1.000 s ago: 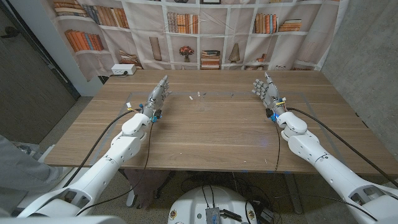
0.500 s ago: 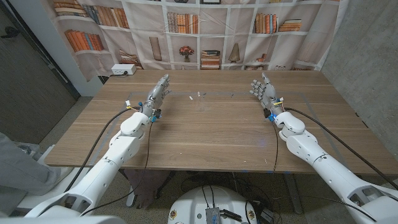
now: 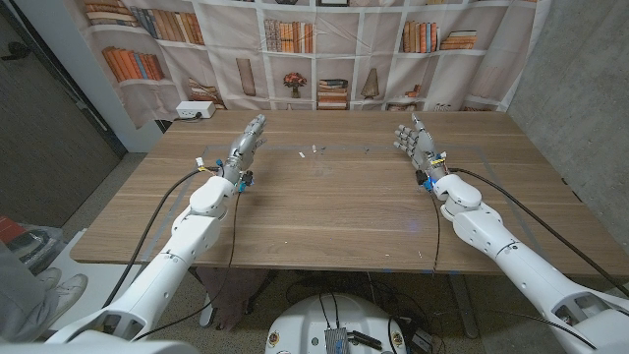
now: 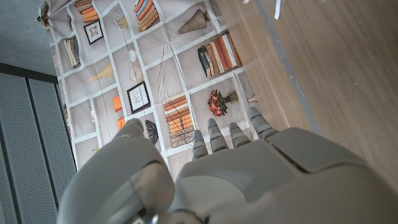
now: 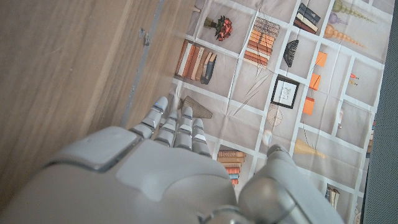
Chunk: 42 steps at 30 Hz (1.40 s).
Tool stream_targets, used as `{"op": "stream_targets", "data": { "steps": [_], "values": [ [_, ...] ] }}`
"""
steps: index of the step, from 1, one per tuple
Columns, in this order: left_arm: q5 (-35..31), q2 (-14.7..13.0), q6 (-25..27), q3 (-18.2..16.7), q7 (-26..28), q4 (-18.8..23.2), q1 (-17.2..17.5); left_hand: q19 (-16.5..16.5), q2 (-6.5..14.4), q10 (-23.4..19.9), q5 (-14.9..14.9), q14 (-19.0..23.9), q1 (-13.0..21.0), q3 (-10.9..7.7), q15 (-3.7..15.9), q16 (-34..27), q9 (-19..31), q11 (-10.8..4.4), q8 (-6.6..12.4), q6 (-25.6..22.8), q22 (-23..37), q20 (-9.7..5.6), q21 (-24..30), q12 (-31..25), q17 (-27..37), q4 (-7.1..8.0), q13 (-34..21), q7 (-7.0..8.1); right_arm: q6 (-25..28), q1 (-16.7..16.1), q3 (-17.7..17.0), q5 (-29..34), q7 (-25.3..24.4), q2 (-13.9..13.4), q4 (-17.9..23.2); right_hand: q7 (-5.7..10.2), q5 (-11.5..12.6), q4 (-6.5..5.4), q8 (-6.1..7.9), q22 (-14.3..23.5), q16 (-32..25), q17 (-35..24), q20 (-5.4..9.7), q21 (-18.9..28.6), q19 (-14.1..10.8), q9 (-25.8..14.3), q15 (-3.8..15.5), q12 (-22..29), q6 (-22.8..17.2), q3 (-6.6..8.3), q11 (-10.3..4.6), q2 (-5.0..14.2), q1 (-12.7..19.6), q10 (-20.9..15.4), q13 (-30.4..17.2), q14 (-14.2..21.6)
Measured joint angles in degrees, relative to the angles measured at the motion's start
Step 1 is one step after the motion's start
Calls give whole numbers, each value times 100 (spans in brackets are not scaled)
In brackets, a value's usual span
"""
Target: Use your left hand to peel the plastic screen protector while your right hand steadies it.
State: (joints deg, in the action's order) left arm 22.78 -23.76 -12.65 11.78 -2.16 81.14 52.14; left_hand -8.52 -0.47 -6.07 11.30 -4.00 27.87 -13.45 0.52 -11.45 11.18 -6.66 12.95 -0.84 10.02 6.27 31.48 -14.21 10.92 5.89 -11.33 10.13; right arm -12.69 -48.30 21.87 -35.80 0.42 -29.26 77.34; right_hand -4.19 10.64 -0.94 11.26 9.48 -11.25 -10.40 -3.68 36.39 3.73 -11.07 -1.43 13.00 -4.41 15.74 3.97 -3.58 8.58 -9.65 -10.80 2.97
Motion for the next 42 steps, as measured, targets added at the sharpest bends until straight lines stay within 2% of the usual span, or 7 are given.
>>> {"op": "stream_targets", "data": {
  "steps": [9,13,17,23,36,38,42],
  "values": [
    [-708,-168,229,156,401,222,-63,32,-3,-177,10,63,118,-40,62,-9,0,-79,0,-60,0,31,-46,-42,0,-86,0,0,37,14,-8,15,67,-122,128,0,0,17,0,0,24,0,-31,-66,32,11,-21,0,0,-17,0,0,0,0,0,-21],
    [-897,-201,251,237,576,259,-104,136,85,-297,61,125,372,-123,124,-46,8,-137,-247,720,-1,28,-158,-42,10,-247,-28,63,142,34,14,71,32,-157,191,0,0,16,0,0,24,0,-31,-66,32,16,-21,0,0,-17,22,0,0,-22,0,-21],
    [-971,-235,251,306,663,268,-170,186,120,-387,88,186,467,-159,142,-46,17,-220,-300,1068,-1,19,-184,-42,17,-282,-28,61,271,43,20,104,-41,-174,229,0,0,16,0,0,24,-1,-31,-100,31,16,-21,0,0,-17,22,23,22,-22,0,-21],
    [-1470,-396,573,459,1045,427,-277,186,104,-486,88,186,541,-206,142,-46,17,-244,-276,1068,-1,19,-205,-63,17,-336,-54,61,472,125,90,157,-107,-248,447,1,0,49,0,-1,23,-1,-31,-122,31,15,-21,0,1,-17,22,35,35,-21,0,-21],
    [-2235,-804,1386,838,1378,892,-488,217,80,-595,88,185,821,-270,141,-46,16,-271,-165,1050,-2,-12,-267,-63,0,-553,-54,78,538,274,173,228,-93,-184,340,1,0,64,0,-1,23,-1,-31,-166,31,15,-51,0,1,-1,21,35,79,-21,0,-52],
    [-2303,-825,1468,870,1422,926,-509,217,58,-651,88,185,842,-263,141,-46,16,-245,-129,986,-2,-12,-289,-63,0,-591,-54,138,522,291,176,228,-70,-174,302,1,0,64,0,-1,23,-1,-31,-187,31,14,-51,0,1,-1,21,53,98,-21,1,-52],
    [-2504,-884,1688,988,1511,960,-601,279,26,-637,88,185,917,-255,141,-46,15,-170,17,607,-2,-12,-333,-33,0,-648,-49,130,492,330,179,228,-27,-162,216,43,0,113,0,-1,23,-1,-33,-210,29,15,-51,0,44,-2,21,53,98,-21,1,-52]
  ]
}}
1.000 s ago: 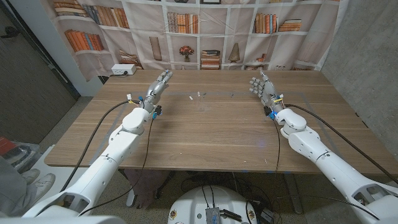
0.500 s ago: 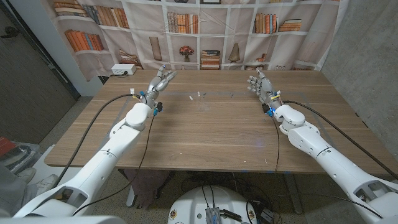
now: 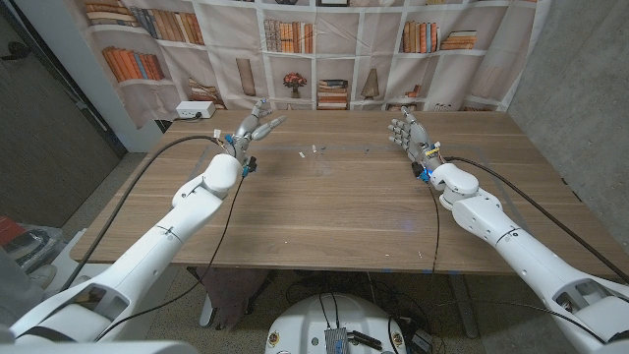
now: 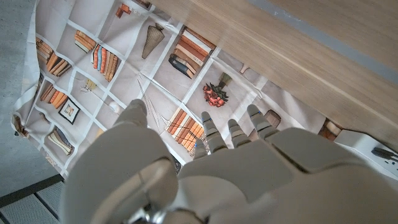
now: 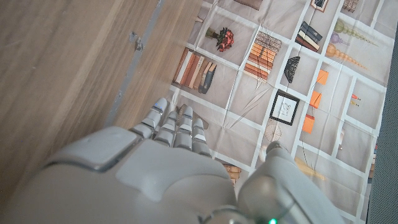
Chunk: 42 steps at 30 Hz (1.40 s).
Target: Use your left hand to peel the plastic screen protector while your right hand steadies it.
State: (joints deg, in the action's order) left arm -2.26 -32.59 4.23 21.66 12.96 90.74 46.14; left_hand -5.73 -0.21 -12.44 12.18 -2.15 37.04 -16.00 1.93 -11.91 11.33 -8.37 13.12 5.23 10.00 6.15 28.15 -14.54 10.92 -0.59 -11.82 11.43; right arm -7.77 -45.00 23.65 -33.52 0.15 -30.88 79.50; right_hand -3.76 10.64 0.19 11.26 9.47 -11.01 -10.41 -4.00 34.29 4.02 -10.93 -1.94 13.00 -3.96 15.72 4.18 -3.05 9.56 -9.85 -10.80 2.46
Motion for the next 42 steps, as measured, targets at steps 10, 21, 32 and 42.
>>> {"op": "stream_targets", "data": {
  "steps": [10,21,32,42],
  "values": [
    [-460,-109,406,344,72,3,-345,-23,-60,-101,0,-22,59,35,-22,0,-4,-139,363,-1334,28,22,-211,60,17,-79,11,44,-68,60,-3,13,66,-2,-77,71,0,-1,0,0,0,0,-19,-41,-20,-15,0,0,-32,1,20,22,22,-20,0,0],
    [-876,-170,812,678,117,133,-579,1,-60,-947,0,187,59,70,0,-95,-15,-291,222,-1344,28,42,-338,-163,43,-120,-55,82,-176,161,19,27,242,33,-231,71,0,54,0,0,0,0,-19,-67,-19,-15,0,0,-32,-6,20,46,45,-20,1,1],
    [-1861,-212,1942,1184,230,458,-835,193,54,-1250,0,472,324,-93,21,-133,1,-370,41,-992,27,-31,-338,-269,43,-283,-138,74,-273,186,23,18,359,37,-286,71,0,54,0,0,0,0,-19,-106,-19,-14,1,0,-32,-6,19,45,45,-20,1,1],
    [-2387,-191,2706,1631,-155,539,-1133,280,44,-1497,0,593,420,-70,11,-133,1,-369,79,-1284,27,-13,-400,-364,43,-306,-182,74,-276,143,-3,-35,440,-26,-222,133,0,72,0,29,0,-1,-19,-205,-20,-14,1,60,-31,8,-33,75,75,-200,1,1]
  ]
}}
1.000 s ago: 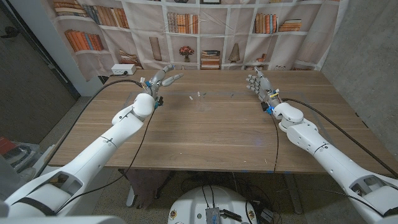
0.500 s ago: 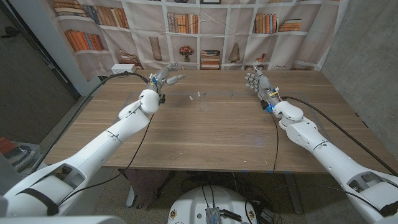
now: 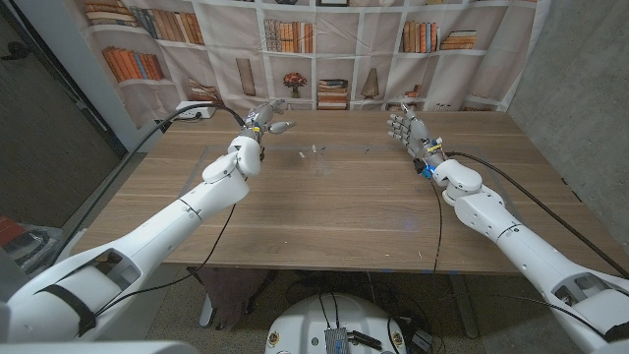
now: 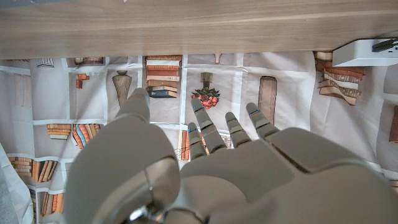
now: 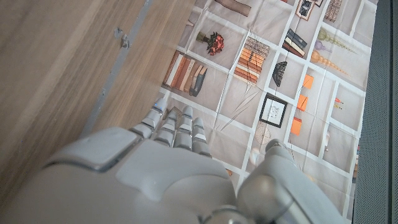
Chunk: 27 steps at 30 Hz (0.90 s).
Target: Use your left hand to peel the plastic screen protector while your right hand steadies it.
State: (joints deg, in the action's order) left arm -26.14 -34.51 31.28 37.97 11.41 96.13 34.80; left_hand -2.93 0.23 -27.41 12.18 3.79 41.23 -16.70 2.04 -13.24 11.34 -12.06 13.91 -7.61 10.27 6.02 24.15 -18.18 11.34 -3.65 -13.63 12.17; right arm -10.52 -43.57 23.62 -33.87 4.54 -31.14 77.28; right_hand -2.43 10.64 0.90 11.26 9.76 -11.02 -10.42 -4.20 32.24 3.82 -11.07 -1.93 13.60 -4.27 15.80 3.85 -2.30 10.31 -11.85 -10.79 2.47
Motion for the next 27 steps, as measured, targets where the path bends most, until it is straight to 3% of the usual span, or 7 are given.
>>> {"op": "stream_targets", "data": {
  "steps": [4,14,27],
  "values": [
    [-173,23,57,166,0,-95,-94,204,0,-352,0,309,0,-17,7,-76,0,-3,86,-311,0,-57,0,-132,-1,-49,-36,1,1,0,-2,-21,44,-10,0,22,0,23,0,0,0,0,-31,-17,-32,0,0,40,22,-23,-80,0,0,-97,0,0],
    [-708,82,197,653,6,-321,-350,517,18,-891,0,759,92,-87,11,-118,0,-9,140,-725,30,-150,0,-304,-1,-150,-63,32,-44,-11,-12,-78,152,-13,-37,30,0,22,0,0,0,0,-31,-51,-31,0,0,39,31,-23,-58,23,23,-74,0,0],
    [-1426,155,252,974,160,-552,-592,621,48,-1033,0,930,229,-142,20,-129,-16,-11,135,-722,30,-191,1,-350,20,-205,-90,31,-54,-57,-39,-141,241,-47,-45,30,0,62,0,-1,0,0,-31,-112,-31,1,0,39,30,-31,-58,23,23,-75,0,0]
  ]
}}
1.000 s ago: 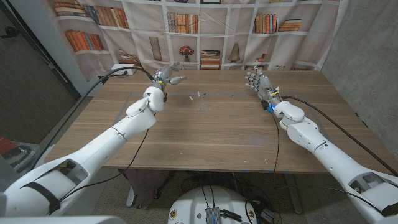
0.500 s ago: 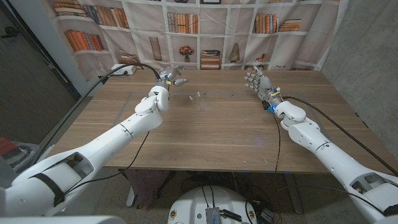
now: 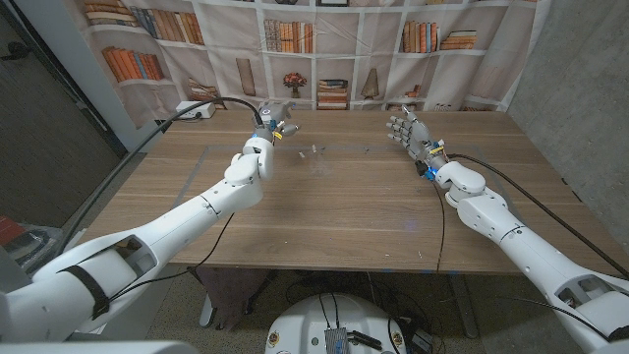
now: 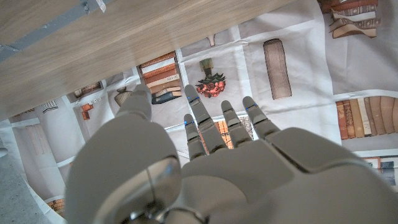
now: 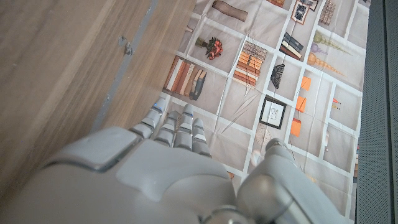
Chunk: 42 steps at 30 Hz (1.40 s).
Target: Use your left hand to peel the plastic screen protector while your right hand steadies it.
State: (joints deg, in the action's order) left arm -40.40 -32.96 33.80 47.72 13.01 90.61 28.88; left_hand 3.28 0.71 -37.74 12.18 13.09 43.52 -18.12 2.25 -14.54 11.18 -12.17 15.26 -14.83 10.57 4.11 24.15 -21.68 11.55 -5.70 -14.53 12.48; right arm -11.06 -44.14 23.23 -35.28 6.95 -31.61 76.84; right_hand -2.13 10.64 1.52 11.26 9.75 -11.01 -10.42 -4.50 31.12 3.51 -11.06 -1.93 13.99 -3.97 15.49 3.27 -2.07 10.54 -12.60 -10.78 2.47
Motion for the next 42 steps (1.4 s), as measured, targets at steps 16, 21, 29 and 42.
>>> {"op": "stream_targets", "data": {
  "steps": [16,21,29,42],
  "values": [
    [-334,71,-16,352,-1124,-391,-516,-97,-45,43,0,-115,94,-73,10,123,16,0,-108,124,-1,31,-110,36,6,-120,0,0,-63,39,1,-36,135,34,-140,0,0,-1,0,-1,0,0,0,-61,0,0,30,-27,0,0,0,23,23,0,0,-31],
    [-276,125,-191,399,-1249,-546,-600,-97,-76,65,0,-115,196,-56,9,123,16,-21,-108,155,-1,30,-110,36,6,-151,1,30,-76,51,3,-38,149,49,-165,-1,0,-1,0,-1,0,0,1,-79,0,0,30,-27,0,0,0,23,23,0,0,-31],
    [-281,211,-459,509,-1367,-794,-718,-96,-76,43,0,-114,195,-56,9,123,16,-15,-129,155,-1,30,-110,36,33,-151,-19,30,-112,70,3,-38,151,69,-199,31,0,15,0,-1,0,0,1,-105,0,1,30,-27,32,-16,31,23,23,31,0,-31],
    [-325,363,-665,591,-1318,-1192,-772,-21,-74,-319,45,34,197,-87,-9,123,16,-31,-129,80,-1,-44,-154,-101,48,-181,-61,1,-143,96,3,-26,168,84,-233,31,0,47,0,-2,0,0,1,-149,1,1,30,-27,31,1,30,53,53,31,0,-31]
  ]
}}
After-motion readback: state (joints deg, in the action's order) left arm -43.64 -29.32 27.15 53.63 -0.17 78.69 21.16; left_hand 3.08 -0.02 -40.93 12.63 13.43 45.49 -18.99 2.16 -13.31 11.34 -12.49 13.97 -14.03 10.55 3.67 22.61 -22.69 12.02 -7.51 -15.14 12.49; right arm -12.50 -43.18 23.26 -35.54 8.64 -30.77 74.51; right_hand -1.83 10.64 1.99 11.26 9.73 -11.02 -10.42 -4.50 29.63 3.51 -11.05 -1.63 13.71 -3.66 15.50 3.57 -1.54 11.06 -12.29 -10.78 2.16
